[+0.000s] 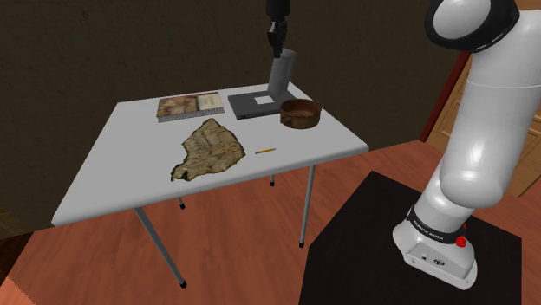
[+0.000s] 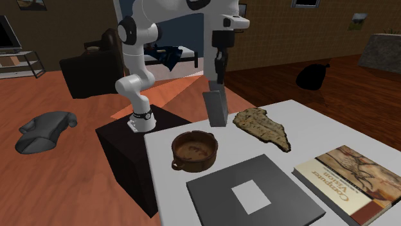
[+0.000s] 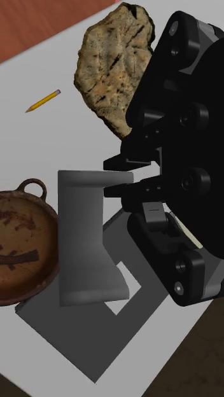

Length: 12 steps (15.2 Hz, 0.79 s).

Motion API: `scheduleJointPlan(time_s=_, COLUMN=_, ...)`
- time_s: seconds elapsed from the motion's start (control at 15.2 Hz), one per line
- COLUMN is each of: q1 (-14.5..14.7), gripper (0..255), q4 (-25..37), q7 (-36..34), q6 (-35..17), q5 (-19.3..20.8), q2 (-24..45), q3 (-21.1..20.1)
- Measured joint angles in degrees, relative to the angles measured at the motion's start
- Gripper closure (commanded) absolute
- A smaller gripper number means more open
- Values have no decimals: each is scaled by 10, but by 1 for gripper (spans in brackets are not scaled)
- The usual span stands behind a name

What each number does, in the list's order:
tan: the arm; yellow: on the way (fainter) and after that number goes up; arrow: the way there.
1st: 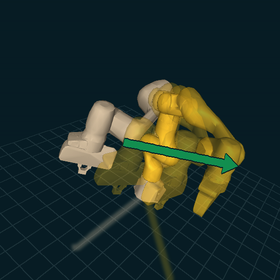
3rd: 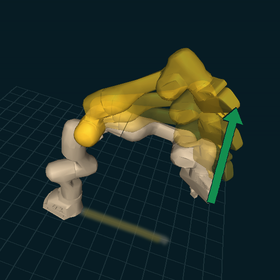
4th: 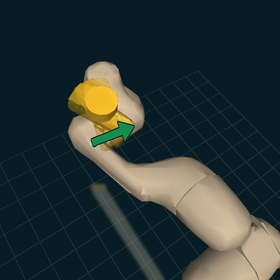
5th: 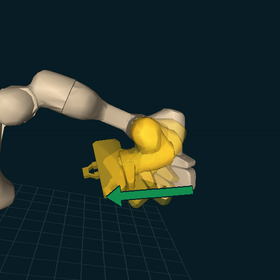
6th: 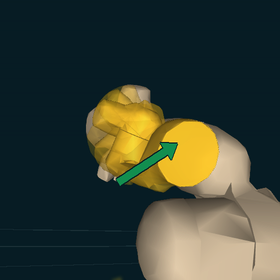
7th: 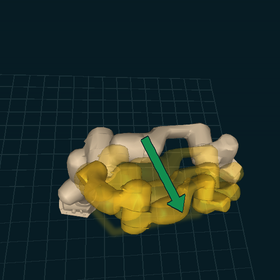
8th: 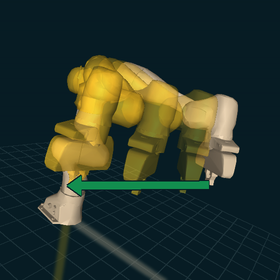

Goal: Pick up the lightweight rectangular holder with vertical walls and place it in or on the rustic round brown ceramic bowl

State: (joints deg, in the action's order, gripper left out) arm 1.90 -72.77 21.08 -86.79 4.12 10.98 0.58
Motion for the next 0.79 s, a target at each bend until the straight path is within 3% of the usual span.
scheduleJointPlan(time_s=0.4, q1=-42, gripper=255, q4=12, q7=69, q6=24, q5=-8, q2=-16, q3=27)
scheduleJointPlan(time_s=0.79, q1=-46, gripper=255, q4=-50, q7=75, q6=-21, q5=-8, q2=-34, q3=30)
